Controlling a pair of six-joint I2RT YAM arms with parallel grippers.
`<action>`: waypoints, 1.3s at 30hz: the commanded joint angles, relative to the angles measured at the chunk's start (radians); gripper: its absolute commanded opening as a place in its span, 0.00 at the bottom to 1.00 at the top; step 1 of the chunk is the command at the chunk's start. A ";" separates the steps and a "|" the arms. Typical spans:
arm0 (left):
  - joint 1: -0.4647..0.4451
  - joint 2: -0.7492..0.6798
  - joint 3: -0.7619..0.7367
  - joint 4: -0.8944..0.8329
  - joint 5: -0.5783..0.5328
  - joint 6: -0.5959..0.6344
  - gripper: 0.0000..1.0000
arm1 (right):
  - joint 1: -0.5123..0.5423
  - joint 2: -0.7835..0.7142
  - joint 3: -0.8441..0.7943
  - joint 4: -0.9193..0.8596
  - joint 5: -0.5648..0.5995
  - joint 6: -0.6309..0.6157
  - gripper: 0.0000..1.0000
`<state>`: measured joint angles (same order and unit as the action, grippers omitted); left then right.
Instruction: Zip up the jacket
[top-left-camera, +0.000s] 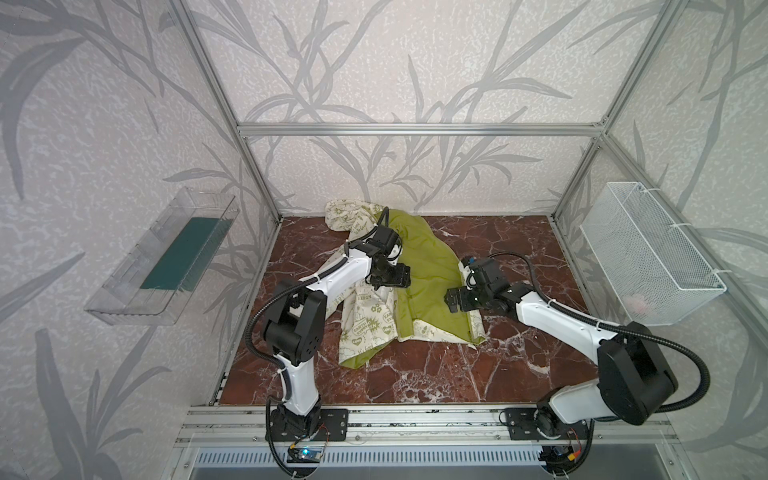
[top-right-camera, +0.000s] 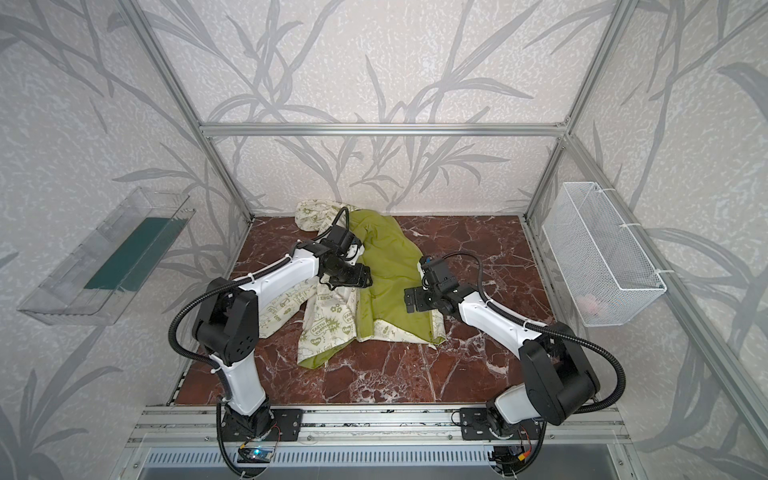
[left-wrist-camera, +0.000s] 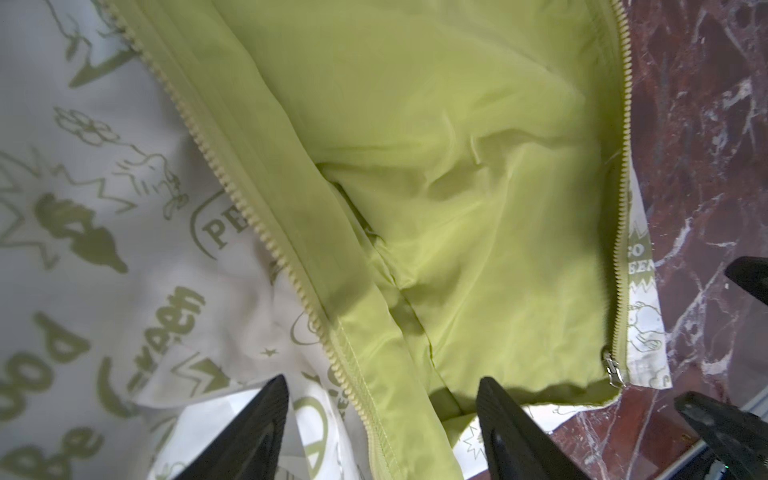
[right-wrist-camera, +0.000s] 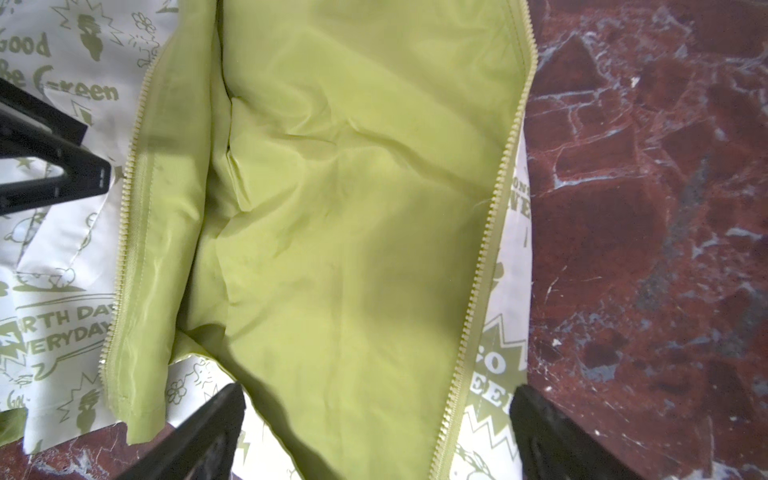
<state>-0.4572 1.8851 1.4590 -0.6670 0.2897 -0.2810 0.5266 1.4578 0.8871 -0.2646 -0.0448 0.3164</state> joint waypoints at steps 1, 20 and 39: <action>-0.005 0.024 0.067 -0.111 -0.082 0.047 0.74 | 0.006 -0.025 0.005 -0.028 0.024 -0.013 0.99; -0.038 0.049 0.055 -0.028 -0.054 0.016 0.73 | 0.007 0.008 0.046 -0.050 0.023 -0.021 0.99; -0.002 0.050 -0.067 0.077 0.078 -0.015 0.46 | 0.007 -0.017 0.026 -0.051 0.038 -0.023 0.99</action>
<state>-0.4572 1.9411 1.3914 -0.6231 0.3004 -0.2989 0.5266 1.4593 0.9066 -0.3008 -0.0090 0.2947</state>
